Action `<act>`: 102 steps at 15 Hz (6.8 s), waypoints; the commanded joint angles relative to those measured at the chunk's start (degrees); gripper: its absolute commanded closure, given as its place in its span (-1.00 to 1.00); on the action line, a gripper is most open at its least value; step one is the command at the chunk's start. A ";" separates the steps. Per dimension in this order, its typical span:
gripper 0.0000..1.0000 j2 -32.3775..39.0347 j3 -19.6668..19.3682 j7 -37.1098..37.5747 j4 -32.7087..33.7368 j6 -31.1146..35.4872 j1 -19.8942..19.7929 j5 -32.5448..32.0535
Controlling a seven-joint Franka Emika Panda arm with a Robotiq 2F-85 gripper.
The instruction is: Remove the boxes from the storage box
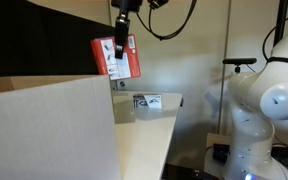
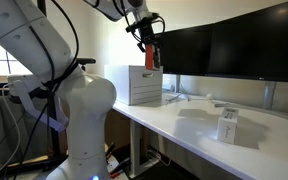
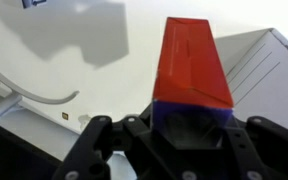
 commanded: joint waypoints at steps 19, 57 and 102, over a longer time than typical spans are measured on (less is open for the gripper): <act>0.65 -13.29 -15.05 -6.30 -30.37 13.83 -9.51 -8.34; -0.86 12.15 -23.94 -15.37 -22.02 26.80 -21.54 -13.41; -1.00 46.31 11.18 -28.72 39.28 6.28 11.22 -1.70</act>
